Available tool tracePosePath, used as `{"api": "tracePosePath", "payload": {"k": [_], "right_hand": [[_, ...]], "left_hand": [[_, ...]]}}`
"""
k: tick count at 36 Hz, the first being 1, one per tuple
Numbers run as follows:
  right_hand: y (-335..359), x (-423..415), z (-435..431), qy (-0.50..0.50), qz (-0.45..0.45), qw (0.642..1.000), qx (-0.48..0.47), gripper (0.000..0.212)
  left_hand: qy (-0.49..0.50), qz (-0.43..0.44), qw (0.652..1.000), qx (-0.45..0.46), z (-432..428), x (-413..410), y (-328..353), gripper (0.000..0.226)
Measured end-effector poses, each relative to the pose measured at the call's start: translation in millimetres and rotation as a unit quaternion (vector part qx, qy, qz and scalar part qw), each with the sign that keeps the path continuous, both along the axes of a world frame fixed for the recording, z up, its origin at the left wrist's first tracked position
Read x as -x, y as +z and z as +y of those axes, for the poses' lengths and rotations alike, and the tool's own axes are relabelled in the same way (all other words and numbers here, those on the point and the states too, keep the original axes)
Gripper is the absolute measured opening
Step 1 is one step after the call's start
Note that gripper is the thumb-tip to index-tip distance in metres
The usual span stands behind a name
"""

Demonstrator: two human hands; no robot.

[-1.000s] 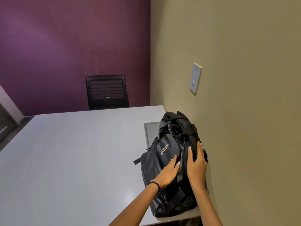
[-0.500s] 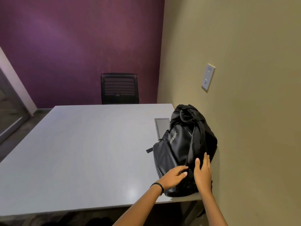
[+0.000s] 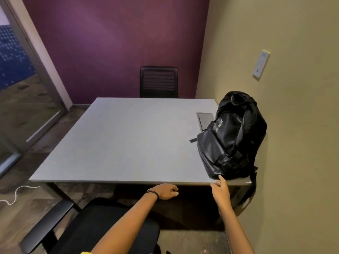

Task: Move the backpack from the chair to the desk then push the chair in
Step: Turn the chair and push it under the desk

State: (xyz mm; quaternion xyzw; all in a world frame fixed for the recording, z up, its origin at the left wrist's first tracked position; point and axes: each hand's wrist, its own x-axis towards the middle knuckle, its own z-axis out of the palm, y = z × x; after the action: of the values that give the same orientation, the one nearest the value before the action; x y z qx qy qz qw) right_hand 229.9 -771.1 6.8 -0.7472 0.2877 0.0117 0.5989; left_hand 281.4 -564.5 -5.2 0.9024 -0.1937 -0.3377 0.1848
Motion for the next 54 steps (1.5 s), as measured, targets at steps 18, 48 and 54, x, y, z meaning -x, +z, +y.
{"api": "tracePosePath", "payload": {"k": [18, 48, 54], "right_hand": [[-25, 149, 187, 0.336, 0.010, 0.938, 0.079, 0.048], [1, 375, 402, 0.591, -0.011, 0.789, 0.166, 0.047], [-10, 396, 423, 0.528, -0.111, 0.745, 0.393, 0.058]], "left_hand": [[0.168, 0.026, 0.949, -0.265, 348, 165, -30, 0.036], [0.387, -0.223, 0.876, -0.185, 475, 354, -16, 0.027], [0.387, -0.226, 0.879, -0.166, 466, 363, -18, 0.028]]}}
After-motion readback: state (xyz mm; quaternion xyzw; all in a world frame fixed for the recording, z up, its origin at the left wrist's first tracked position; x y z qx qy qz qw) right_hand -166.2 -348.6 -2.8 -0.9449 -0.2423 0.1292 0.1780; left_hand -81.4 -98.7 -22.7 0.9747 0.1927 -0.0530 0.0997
